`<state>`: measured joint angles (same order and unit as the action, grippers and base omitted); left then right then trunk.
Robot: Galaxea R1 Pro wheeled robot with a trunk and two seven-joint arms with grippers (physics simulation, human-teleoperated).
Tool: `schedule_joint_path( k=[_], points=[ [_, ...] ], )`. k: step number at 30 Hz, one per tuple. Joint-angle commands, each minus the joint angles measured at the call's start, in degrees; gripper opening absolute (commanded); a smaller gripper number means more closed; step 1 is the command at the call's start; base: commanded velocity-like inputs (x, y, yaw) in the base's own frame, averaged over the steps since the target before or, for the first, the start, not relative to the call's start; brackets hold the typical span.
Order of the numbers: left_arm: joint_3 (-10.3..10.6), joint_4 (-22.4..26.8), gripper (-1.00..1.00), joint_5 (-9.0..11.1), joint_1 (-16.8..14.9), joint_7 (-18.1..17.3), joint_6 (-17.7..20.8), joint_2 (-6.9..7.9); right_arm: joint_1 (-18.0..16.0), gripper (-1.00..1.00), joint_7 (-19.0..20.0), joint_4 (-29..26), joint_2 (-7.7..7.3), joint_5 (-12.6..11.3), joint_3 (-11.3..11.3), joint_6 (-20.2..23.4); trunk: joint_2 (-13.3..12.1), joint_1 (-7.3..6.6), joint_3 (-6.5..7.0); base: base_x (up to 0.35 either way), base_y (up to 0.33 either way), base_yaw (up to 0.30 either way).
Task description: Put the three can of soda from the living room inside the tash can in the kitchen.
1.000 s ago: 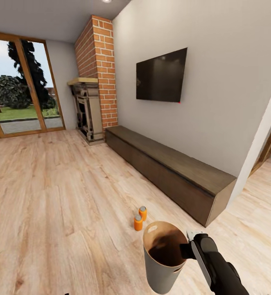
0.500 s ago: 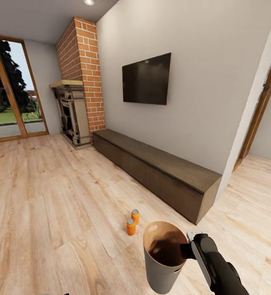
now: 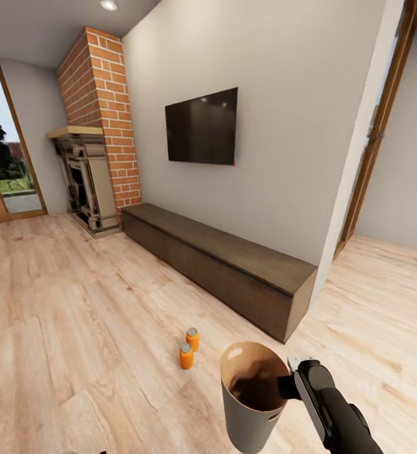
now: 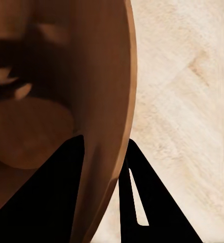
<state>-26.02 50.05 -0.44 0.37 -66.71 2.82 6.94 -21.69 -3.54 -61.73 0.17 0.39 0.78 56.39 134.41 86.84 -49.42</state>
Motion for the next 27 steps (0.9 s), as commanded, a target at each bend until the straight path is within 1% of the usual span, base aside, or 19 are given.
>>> schedule_joint_path(
  k=[1,11,18,22,27],
  points=[
    [0.00,0.01,1.00,0.00,0.01,0.00,0.00,0.00,-0.02,-1.00,0.11,0.09,0.01,-0.91,0.01,-0.05,0.00,0.00,0.04,0.271,0.083,-0.084],
    [0.00,0.00,1.00,0.00,0.01,0.00,-0.01,0.00,-0.02,-1.00,0.11,0.20,0.01,-0.93,0.01,-0.05,0.00,0.00,0.09,0.311,0.159,-0.023],
    [0.00,0.00,1.00,0.00,-0.02,0.00,-0.01,0.00,-0.02,-1.00,0.11,0.20,0.01,-0.99,0.01,-0.05,0.00,0.00,-0.24,0.304,0.199,-0.001],
    [0.00,-0.02,1.00,0.00,0.00,0.00,-0.01,0.00,-0.02,-1.00,0.11,0.20,0.01,-1.00,0.01,-0.05,0.00,0.00,-0.32,0.186,0.114,0.000],
    [0.00,-0.04,1.00,0.00,0.00,0.00,-0.01,0.00,-0.02,-1.00,0.11,0.20,0.01,-1.00,0.01,-0.05,0.00,0.00,-0.34,0.067,0.026,0.000]
  ],
)
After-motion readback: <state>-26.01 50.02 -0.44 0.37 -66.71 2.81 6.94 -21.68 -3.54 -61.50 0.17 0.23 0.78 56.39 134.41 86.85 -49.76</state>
